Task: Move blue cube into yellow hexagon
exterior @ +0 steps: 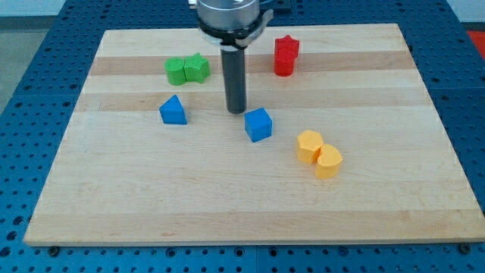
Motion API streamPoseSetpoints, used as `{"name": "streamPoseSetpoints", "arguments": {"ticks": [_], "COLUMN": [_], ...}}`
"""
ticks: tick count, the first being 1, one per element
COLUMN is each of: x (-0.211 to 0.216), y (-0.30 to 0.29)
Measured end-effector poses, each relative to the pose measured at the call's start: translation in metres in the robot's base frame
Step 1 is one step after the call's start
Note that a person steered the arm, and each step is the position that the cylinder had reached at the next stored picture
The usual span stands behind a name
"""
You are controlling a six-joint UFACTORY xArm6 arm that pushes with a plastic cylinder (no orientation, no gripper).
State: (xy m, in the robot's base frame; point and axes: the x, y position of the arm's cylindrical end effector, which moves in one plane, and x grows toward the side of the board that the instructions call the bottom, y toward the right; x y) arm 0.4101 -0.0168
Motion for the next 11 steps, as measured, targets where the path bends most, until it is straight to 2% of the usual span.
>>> {"name": "streamPoseSetpoints", "arguments": {"ticks": [1, 2, 4, 6, 8, 9, 11], "x": [0.032, 0.044, 0.045, 0.045, 0.035, 0.028, 0.047], "y": [0.001, 0.001, -0.026, 0.024, 0.037, 0.029, -0.080]}}
